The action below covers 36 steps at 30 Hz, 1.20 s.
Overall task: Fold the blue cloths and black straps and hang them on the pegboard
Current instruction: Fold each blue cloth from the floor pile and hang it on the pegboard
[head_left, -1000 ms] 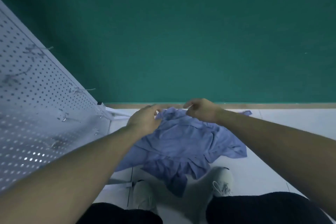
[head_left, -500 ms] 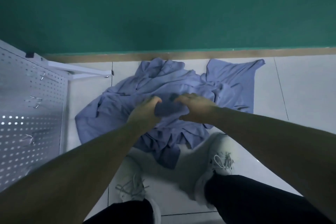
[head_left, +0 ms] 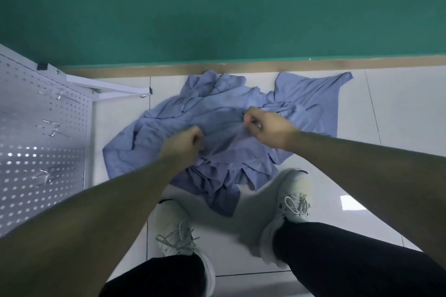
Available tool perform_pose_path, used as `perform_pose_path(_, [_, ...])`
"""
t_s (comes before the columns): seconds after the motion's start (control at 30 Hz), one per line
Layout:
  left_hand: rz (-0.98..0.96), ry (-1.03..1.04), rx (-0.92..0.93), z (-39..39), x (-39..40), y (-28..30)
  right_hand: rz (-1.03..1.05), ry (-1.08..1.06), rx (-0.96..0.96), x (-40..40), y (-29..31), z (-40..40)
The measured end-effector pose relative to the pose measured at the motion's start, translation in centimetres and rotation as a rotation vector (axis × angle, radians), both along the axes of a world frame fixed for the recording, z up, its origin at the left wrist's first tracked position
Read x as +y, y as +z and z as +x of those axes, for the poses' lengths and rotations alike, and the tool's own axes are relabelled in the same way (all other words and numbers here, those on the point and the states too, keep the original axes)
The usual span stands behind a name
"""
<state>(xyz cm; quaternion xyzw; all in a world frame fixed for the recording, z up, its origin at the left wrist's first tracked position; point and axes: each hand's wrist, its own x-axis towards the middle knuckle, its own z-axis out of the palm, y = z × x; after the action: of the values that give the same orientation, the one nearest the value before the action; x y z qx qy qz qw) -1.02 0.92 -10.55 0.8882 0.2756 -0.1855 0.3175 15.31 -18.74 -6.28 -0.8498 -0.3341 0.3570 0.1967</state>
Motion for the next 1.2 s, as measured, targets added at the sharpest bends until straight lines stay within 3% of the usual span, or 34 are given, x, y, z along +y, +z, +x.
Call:
perform_pose_path(0.17, [-0.160,0.147,-0.227,1.0,0.8,7.7,0.037,-0.068,0.011,0.5,5.7,0.2])
perform_pose_path(0.33, [-0.294,0.304,-0.461,0.5,-0.9,15.7,0.282,-0.257,0.049,0.3,11.9,-1.3])
perform_pose_path(0.43, [-0.353,0.384,-0.617,0.3,-1.6,20.1,0.298,-0.202,0.129,-0.3,16.6,-2.9])
perform_pose_path(0.53, [-0.367,0.389,-0.689,-0.2,-2.9,24.6,0.355,-0.035,0.025,-1.0,20.6,-5.0])
perform_pose_path(0.67, [-0.424,0.342,-0.700,-1.5,-4.8,29.9,0.471,-0.029,-0.116,-1.8,25.1,-7.4])
perform_pose_path(0.83, [-0.666,0.489,-0.736,-3.6,-7.0,35.2,0.692,-0.167,0.047,-2.8,29.5,-9.7])
perform_pose_path(0.9, [-0.781,0.558,-0.702,-4.4,-7.9,37.3,0.719,-0.072,-0.091,-3.5,31.4,-10.7])
perform_pose_path(1.03, [-0.968,0.651,-0.673,-6.0,-9.3,41.0,0.654,0.367,-0.660,-5.0,35.2,-12.7])
perform_pose_path(1.2, [-1.002,0.643,-0.664,-8.1,-11.2,43.8,0.785,0.342,-0.714,-5.7,39.4,-14.4])
